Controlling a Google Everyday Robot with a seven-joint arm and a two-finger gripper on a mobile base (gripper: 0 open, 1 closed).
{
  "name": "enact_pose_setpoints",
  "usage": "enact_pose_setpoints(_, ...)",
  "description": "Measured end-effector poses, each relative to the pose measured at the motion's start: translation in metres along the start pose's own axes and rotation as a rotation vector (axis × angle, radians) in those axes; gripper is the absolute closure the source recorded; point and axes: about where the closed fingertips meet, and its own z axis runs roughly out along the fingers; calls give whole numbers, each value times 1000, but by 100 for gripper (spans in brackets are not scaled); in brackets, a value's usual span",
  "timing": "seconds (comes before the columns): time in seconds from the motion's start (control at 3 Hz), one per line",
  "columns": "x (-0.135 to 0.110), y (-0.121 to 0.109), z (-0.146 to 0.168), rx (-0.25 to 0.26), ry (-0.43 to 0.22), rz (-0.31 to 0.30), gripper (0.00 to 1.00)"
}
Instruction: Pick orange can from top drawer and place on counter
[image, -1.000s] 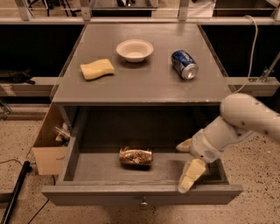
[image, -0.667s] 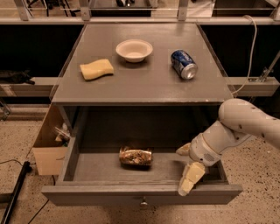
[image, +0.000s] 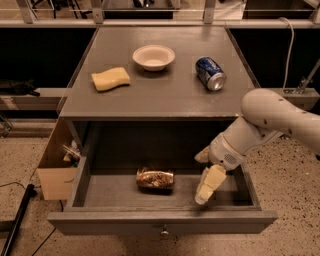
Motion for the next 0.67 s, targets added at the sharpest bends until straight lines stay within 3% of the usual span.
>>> enact_pose_setpoints(0.67, 3, 0, -1, 1, -16, 8, 0)
